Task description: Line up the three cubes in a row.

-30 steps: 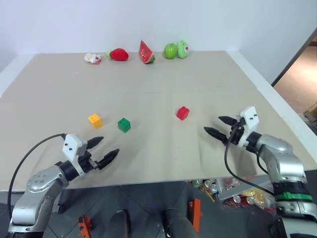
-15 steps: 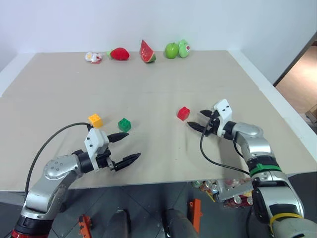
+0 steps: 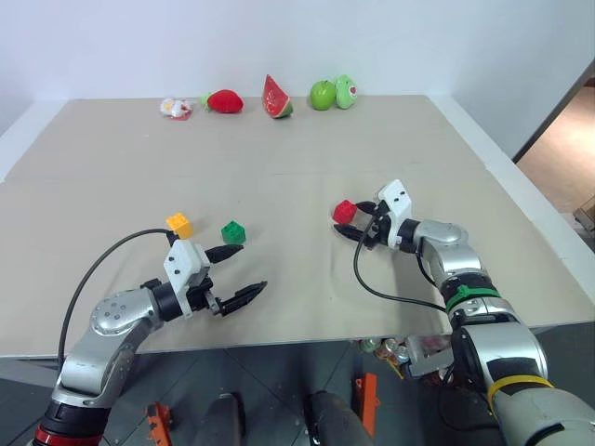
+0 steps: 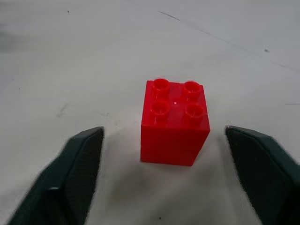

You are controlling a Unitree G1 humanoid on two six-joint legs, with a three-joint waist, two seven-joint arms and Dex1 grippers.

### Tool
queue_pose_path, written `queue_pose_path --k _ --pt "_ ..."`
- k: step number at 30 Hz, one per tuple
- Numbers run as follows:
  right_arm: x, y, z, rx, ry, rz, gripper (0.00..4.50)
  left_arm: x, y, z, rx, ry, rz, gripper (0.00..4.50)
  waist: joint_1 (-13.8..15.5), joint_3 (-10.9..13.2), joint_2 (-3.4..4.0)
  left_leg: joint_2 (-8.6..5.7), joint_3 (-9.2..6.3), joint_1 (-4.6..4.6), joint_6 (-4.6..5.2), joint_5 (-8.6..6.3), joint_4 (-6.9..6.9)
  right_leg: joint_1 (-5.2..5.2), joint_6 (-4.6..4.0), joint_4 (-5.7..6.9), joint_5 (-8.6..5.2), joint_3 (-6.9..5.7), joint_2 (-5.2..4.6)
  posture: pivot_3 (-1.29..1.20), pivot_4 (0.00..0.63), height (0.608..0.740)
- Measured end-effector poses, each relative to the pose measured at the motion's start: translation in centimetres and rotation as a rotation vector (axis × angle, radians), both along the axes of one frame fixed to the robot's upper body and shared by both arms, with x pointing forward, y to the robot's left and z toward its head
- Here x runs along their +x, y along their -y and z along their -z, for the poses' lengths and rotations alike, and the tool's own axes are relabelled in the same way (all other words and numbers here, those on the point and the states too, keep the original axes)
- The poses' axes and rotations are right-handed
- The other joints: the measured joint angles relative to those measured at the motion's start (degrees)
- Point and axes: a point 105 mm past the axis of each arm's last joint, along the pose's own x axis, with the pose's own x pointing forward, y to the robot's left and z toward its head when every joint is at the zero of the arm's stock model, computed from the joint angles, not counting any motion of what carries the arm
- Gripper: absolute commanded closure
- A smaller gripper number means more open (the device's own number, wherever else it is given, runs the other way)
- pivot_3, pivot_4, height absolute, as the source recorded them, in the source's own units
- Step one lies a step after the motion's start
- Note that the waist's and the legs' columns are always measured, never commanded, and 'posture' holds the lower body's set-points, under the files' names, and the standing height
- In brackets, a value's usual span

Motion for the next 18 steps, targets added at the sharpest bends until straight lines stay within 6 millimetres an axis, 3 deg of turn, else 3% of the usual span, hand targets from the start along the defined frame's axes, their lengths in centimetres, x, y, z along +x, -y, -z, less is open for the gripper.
queue_pose_path --k 5,12,18 --pt "0.2 -0.2 0.0 0.008 0.002 -0.002 3.26 0.1 -0.1 0.2 0.001 -0.001 -0.01 0.0 0.0 0.0 0.0 0.0 0.0 0.01 0.0 0.0 0.0 0.0 0.0 0.0 0.0 0.0 0.0 0.0 0.15 0.74" --pt "0.0 -0.2 0.0 0.011 -0.006 -0.024 3.29 0.1 0.0 0.2 -0.017 0.004 -0.014 0.0 0.0 0.0 0.0 0.0 0.0 0.01 0.01 0.01 0.01 0.01 -0.01 0.02 0.01 0.0 0.0 0.0 0.15 0.74" --pt "-4.0 0.6 0.2 0.005 -0.137 -0.305 3.29 -0.2 0.0 0.2 -0.012 -0.012 0.021 0.0 0.2 0.0 0.03 -0.01 -0.05 -0.02 0.0 0.0 0.01 0.03 0.03 0.04 -0.04 -0.02 0.0 0.0 0.15 0.74"
